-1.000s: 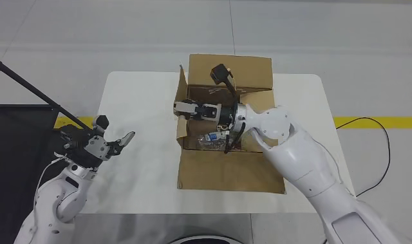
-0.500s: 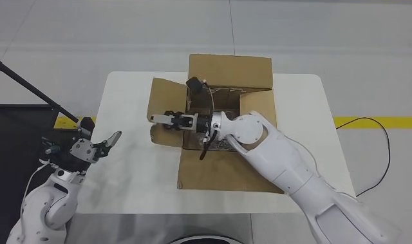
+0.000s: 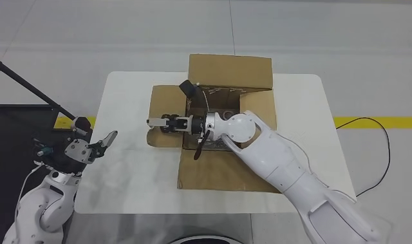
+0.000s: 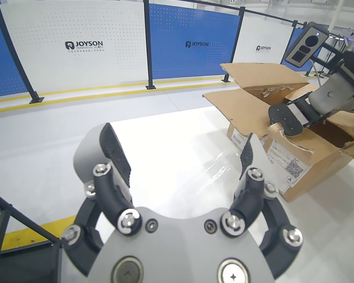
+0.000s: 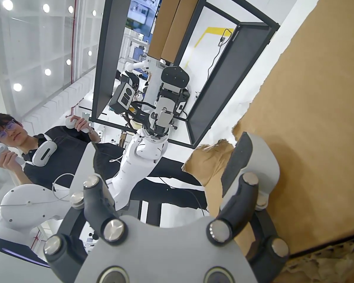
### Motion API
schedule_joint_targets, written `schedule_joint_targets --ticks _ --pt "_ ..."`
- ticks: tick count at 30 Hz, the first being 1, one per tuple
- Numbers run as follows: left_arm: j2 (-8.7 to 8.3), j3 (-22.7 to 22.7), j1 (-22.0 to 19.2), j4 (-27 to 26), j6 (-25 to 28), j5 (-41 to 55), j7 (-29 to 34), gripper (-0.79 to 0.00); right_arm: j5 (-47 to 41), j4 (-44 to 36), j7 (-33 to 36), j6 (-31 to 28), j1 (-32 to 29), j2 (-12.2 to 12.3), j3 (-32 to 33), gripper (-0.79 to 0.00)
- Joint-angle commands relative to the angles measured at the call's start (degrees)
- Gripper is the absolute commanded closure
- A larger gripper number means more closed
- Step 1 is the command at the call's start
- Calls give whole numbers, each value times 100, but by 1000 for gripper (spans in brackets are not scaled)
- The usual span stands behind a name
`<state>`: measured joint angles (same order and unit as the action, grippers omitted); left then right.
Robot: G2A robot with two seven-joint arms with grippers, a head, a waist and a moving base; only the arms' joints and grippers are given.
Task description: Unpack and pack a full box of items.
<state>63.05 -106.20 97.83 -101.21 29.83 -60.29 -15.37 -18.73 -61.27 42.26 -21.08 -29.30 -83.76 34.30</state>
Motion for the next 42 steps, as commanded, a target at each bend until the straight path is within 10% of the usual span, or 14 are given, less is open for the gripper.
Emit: schedule_joint_targets --ticks 1,10,21,31,42 --pt "-1 -34 12 -64 49 38 3 -785 33 -51 74 -9 -14 9 67 -785" --pt "-47 -287 -217 -729 437 260 363 -785 410 -758 484 -149 -342 283 771 -785" --pt "-149 213 -1297 -1229 1070 983 1637 -785 1147 -2988 1166 -86 -1951 1065 3129 -785" --pt "-139 2210 -2987 -902 1253 1999 3304 -785 1060 -4451 1599 -492 -3643 1493 5387 -785" --pt "222 4524 -5096 551 199 3130 4570 -785 132 -4020 2100 -1313 -4671 1707 6664 -785"
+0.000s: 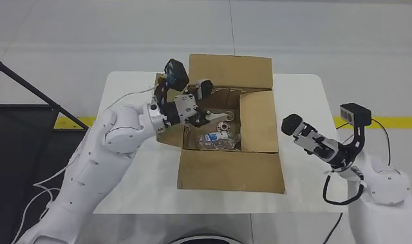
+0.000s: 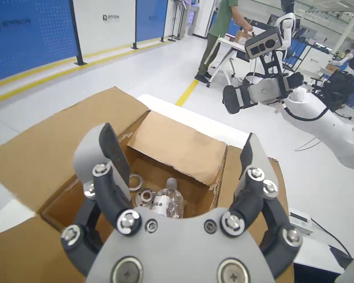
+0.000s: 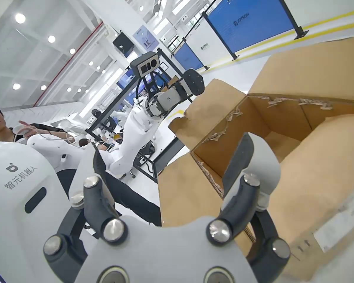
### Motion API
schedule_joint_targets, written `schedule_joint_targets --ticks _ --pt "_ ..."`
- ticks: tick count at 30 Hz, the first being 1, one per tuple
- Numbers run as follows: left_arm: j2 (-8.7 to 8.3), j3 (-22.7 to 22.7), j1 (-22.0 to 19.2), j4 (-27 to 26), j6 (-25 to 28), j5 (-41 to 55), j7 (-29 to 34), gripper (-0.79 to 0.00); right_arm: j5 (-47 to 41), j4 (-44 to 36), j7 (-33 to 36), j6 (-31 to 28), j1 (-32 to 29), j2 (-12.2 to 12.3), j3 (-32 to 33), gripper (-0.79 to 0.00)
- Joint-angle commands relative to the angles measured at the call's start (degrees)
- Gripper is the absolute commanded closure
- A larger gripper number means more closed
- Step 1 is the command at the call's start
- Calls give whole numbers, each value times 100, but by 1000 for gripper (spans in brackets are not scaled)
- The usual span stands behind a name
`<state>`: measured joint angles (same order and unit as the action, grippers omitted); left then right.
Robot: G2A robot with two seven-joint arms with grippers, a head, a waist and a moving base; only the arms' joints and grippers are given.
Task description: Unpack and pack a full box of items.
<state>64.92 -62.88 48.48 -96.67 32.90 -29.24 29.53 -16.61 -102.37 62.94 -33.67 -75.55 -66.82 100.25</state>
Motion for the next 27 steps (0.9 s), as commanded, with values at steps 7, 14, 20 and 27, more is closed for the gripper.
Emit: schedule_joint_targets --ticks 7,14,20,27 --pt "54 273 -243 135 -159 12 137 -785 -190 248 97 -136 -116 36 148 -785" --pt "101 527 -167 6 -427 105 236 -785 -190 248 97 -136 -116 36 148 -785" --pt "383 1387 -846 564 -1153 800 707 -785 -190 248 97 -136 -116 36 148 -785" --pt "692 1976 -1454 1336 -1870 1626 1176 -785 -190 248 97 -136 -116 36 148 -785"
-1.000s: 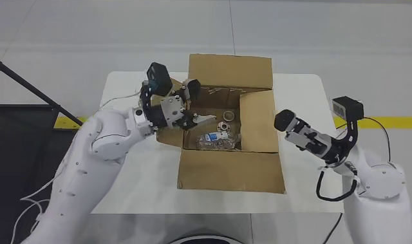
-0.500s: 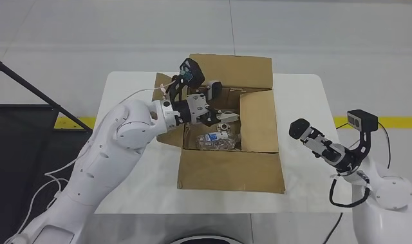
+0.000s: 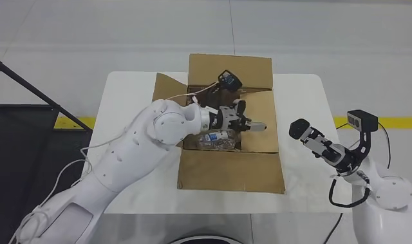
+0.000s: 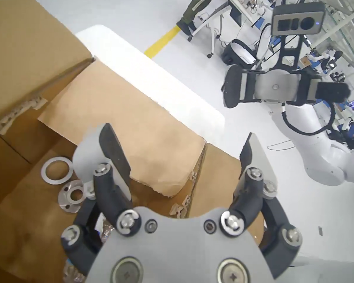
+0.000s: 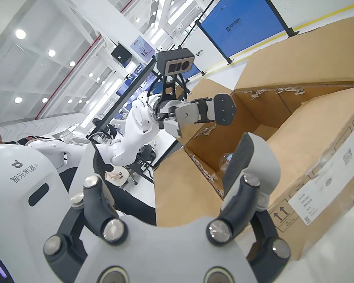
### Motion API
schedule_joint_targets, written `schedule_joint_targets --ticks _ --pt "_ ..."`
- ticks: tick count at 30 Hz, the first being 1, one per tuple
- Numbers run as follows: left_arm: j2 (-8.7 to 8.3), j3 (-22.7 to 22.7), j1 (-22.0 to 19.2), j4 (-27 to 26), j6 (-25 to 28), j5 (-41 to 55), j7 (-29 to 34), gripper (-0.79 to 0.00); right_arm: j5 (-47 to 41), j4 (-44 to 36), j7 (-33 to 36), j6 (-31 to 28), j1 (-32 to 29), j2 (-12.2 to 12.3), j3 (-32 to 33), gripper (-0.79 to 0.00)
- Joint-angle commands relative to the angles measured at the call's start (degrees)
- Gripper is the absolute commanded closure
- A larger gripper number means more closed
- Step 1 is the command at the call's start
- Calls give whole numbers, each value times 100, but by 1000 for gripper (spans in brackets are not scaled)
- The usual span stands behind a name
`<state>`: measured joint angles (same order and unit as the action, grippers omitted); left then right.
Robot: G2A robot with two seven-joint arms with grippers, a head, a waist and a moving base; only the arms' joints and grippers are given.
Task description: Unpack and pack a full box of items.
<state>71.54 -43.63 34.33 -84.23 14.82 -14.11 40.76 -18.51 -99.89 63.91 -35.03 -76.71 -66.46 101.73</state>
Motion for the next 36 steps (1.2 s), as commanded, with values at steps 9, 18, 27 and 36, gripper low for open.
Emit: schedule_joint_targets --ticks 9,18,27,36 --pt "153 70 -147 711 -477 858 554 -785 0 0 0 0 0 0 0 -785" --pt "246 152 -72 1168 -398 1106 665 -785 0 0 0 0 0 0 0 -785" --pt "432 364 -94 1660 -283 1239 431 -785 0 0 0 0 0 0 0 -785" --pt "633 392 -75 2167 66 1848 144 -785 0 0 0 0 0 0 0 -785"
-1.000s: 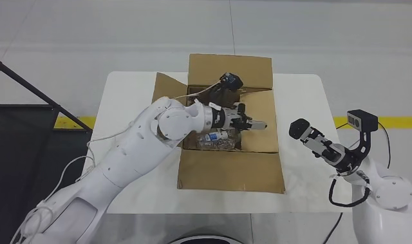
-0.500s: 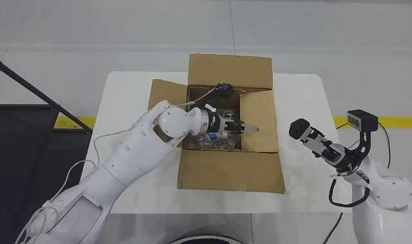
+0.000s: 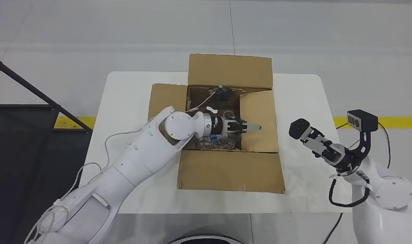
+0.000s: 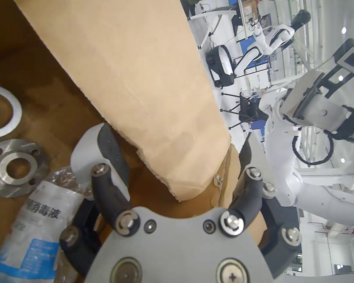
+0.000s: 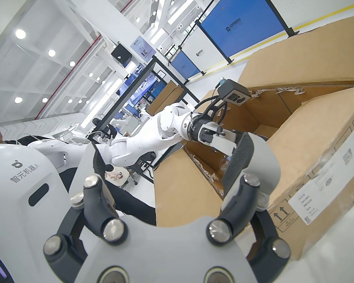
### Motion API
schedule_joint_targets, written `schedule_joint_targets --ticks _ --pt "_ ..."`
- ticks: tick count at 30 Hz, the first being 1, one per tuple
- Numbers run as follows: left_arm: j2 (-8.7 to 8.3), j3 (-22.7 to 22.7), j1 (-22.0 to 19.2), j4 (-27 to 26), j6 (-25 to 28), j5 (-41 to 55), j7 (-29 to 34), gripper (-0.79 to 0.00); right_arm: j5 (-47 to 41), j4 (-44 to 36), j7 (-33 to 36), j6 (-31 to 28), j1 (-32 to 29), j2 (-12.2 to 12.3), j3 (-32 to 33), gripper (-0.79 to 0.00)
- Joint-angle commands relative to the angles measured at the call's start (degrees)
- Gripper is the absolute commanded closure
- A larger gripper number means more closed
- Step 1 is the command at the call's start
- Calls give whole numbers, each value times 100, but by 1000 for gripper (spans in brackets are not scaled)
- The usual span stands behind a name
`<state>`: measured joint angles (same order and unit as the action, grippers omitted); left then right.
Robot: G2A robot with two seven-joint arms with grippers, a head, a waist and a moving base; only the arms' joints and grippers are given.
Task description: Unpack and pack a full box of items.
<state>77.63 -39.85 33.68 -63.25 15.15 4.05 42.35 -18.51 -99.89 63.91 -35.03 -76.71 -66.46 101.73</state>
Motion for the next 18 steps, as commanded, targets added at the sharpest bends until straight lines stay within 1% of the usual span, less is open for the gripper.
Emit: schedule_joint_targets --ticks 1,4,8,13,18 --pt "47 27 -14 111 64 71 -38 -785 0 0 0 0 0 0 0 -785" --pt "115 54 -28 188 203 216 -48 -785 0 0 0 0 0 0 0 -785" --pt "162 41 -81 207 256 218 -24 -785 0 0 0 0 0 0 0 -785" --pt "157 -85 -60 102 276 212 43 -785 0 0 0 0 0 0 0 -785" --pt "115 -271 4 -149 233 168 105 -785 0 0 0 0 0 0 0 -785"
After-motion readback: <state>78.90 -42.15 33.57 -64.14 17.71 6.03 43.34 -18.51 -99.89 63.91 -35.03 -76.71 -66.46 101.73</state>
